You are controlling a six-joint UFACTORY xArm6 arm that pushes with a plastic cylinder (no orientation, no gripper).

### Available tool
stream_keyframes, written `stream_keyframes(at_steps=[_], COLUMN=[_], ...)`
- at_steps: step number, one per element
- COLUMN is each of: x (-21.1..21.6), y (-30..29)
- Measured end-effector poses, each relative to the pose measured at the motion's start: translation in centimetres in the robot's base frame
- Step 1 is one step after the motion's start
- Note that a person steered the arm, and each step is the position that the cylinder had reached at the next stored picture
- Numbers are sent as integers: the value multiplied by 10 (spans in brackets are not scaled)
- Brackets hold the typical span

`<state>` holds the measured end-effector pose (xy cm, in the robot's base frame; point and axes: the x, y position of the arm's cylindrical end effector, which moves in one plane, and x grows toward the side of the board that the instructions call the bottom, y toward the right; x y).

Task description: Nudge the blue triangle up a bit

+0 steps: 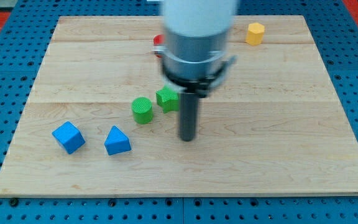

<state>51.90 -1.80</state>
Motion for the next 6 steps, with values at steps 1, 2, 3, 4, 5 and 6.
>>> stream_keyframes(at_steps=[1,2,3,4,5,6], x=[-19,-18,52,61,26,9], y=[-40,-54,-37,-66,-70,-70])
